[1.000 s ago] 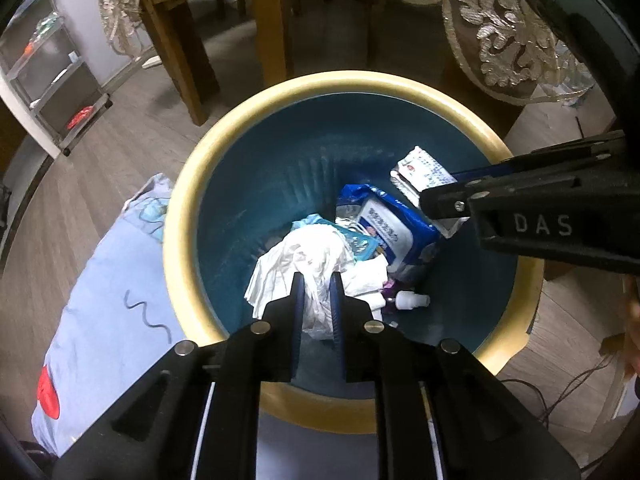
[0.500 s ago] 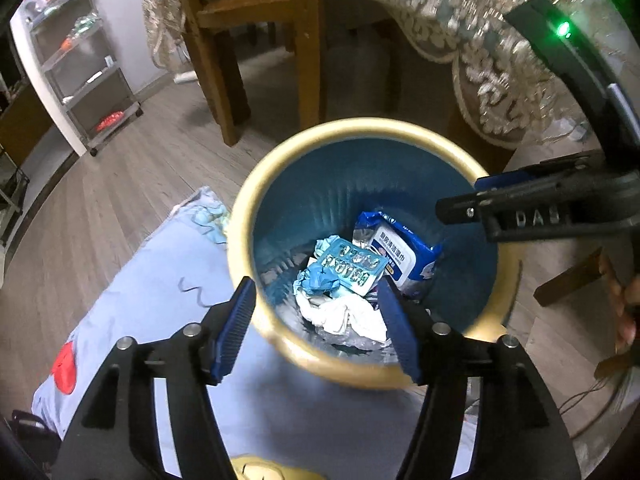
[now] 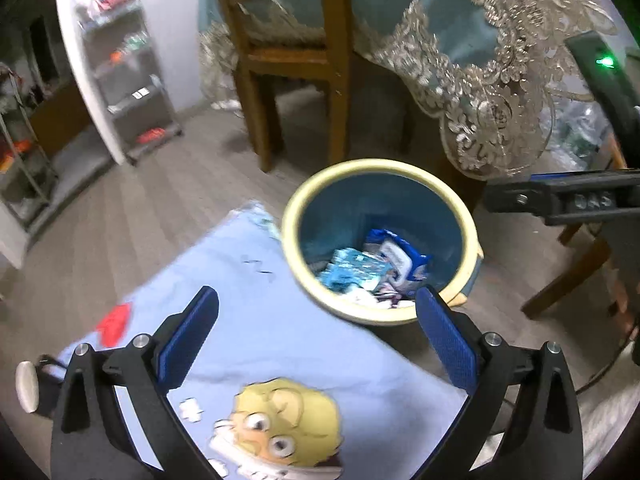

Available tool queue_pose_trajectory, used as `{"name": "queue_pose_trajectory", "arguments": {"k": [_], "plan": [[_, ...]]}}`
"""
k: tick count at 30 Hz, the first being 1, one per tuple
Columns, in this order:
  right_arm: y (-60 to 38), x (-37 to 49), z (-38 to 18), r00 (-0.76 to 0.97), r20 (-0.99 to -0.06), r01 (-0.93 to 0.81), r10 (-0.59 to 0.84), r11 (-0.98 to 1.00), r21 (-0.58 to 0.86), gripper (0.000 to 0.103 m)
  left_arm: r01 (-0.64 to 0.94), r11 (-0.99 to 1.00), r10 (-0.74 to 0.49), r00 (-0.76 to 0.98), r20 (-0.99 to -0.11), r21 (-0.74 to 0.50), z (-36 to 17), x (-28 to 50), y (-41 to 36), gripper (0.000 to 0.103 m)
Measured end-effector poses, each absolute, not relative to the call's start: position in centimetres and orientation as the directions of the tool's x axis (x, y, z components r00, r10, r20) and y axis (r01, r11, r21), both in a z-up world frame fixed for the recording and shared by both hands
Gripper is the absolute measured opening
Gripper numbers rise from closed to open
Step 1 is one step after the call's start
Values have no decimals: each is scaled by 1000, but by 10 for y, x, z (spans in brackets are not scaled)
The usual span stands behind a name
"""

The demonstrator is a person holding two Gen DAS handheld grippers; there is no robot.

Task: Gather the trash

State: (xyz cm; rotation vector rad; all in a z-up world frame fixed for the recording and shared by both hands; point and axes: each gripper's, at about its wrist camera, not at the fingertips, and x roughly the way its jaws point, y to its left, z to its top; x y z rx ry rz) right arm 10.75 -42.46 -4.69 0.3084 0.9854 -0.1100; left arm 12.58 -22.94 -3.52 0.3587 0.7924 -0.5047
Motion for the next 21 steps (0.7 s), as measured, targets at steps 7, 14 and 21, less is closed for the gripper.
{"name": "queue_pose_trajectory", "arguments": {"k": [7, 14, 21], "plan": [[-397, 56, -26, 645, -764, 238, 12, 947, 216, 97, 532, 844, -356, 645, -677, 63, -6, 89, -204, 97], [-398, 36, -17, 680, -731, 281, -64, 943, 179, 98, 436, 899, -275, 640, -717, 45, -21, 100, -204, 97], [-396, 40, -25, 666, -738, 281, -103, 952, 121, 98, 470, 882, -302, 615, -729, 31, -37, 112, -208, 97]]}}
